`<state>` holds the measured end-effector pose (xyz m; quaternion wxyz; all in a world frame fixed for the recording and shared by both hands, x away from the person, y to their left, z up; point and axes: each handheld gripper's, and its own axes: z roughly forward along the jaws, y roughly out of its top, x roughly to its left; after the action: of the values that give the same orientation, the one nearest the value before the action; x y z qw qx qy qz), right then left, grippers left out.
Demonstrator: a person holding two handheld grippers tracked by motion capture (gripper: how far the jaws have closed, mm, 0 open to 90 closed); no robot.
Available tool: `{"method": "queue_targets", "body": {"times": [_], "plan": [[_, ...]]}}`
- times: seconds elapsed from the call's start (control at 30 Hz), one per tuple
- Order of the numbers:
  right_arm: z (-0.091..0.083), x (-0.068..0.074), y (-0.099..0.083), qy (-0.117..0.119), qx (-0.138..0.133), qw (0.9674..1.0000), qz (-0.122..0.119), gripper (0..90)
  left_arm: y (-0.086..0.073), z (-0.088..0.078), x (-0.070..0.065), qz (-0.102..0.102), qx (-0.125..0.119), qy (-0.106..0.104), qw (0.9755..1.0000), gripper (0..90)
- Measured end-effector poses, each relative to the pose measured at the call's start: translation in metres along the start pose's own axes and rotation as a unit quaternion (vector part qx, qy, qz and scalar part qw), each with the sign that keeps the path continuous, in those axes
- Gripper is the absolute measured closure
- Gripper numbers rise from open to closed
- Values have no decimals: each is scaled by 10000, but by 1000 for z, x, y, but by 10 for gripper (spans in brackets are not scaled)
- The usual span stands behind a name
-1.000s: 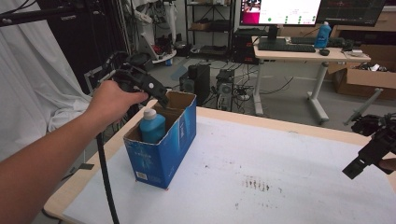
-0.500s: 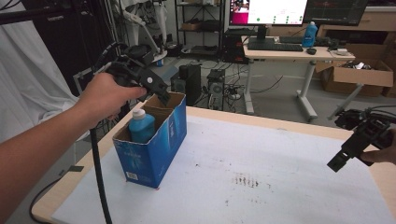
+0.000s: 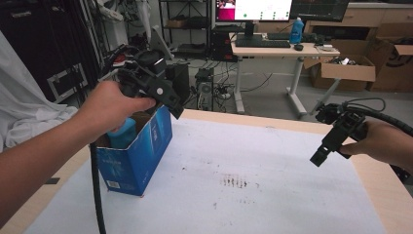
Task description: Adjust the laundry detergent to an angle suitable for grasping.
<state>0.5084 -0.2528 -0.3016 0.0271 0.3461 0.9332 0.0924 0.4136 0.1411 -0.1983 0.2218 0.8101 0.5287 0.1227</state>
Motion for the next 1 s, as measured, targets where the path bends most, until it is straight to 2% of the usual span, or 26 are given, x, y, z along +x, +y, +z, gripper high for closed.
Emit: {"method": "queue_targets", "body": {"times": [0.07,0.2,0.43,0.57,0.63,1.0], "plan": [[0,0,0,-1,-4,10000,-11,185,1,3,-3,29,26,-28,10000,191],[0,1,0,1,-24,10000,-27,185,5,18,-18,147,165,-87,9997,192],[0,1,1,7,-49,10000,-19,184,8,37,-33,209,371,-118,9990,193],[0,3,2,10,-37,10000,-19,184,8,52,-45,287,500,-210,9981,194],[1,4,3,18,-54,10000,-51,184,8,55,-48,357,539,-205,9977,194],[2,6,7,63,-53,10000,-47,183,4,75,-57,448,709,-357,9958,196]]}}
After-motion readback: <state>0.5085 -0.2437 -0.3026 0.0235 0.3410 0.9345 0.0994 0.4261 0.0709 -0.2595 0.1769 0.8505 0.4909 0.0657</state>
